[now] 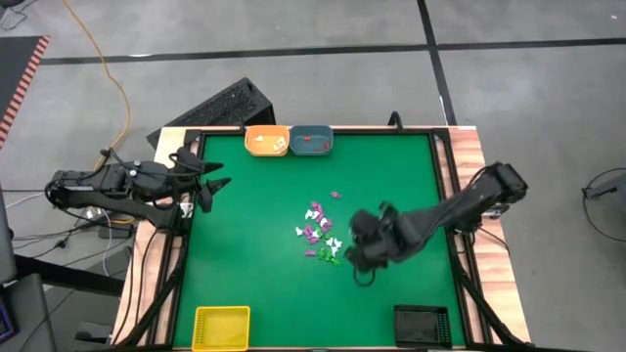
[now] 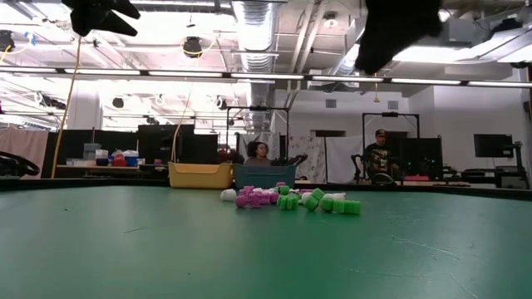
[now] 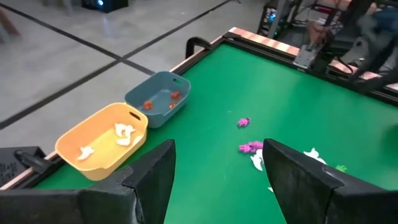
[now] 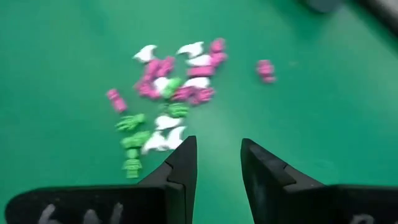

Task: Sort Halloween decoration
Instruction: Put the white ghost into the orange bin

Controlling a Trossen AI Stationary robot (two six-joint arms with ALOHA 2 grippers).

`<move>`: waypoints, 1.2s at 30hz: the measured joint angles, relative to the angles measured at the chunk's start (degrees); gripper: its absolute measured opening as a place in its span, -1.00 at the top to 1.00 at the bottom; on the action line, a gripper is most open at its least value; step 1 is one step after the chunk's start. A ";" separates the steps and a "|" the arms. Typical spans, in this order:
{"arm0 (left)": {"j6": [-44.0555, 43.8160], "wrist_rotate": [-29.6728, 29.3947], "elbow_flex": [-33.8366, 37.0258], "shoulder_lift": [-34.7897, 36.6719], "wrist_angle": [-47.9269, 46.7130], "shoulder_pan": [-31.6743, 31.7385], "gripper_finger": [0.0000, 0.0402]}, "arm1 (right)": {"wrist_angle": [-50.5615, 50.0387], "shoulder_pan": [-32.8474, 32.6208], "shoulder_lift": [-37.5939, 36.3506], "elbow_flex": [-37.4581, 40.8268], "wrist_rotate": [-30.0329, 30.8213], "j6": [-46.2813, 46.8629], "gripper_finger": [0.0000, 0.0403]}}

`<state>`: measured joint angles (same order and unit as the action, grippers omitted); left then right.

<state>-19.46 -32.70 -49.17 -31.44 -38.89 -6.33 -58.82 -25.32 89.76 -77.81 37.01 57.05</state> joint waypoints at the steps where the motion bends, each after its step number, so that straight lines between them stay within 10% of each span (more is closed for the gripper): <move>1: 0.00 0.47 0.00 -0.02 0.02 0.00 -0.15 | 3.45 -0.34 1.17 1.39 0.43 0.07 0.41; 11: -0.17 3.07 0.00 -0.02 3.14 0.00 -0.15 | 29.12 -0.11 9.73 11.57 2.34 2.83 0.41; 28: -2.12 2.85 0.00 -0.04 4.50 0.00 -0.15 | 75.11 -0.05 3.54 39.94 3.49 1.05 0.41; 36: -2.63 0.23 0.00 -0.06 5.83 0.02 -0.15 | 72.81 2.18 3.54 42.77 3.39 -7.43 0.41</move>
<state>-22.09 -32.46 -49.17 -31.50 -33.06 -6.31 13.98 -23.14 93.30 -35.05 40.40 49.62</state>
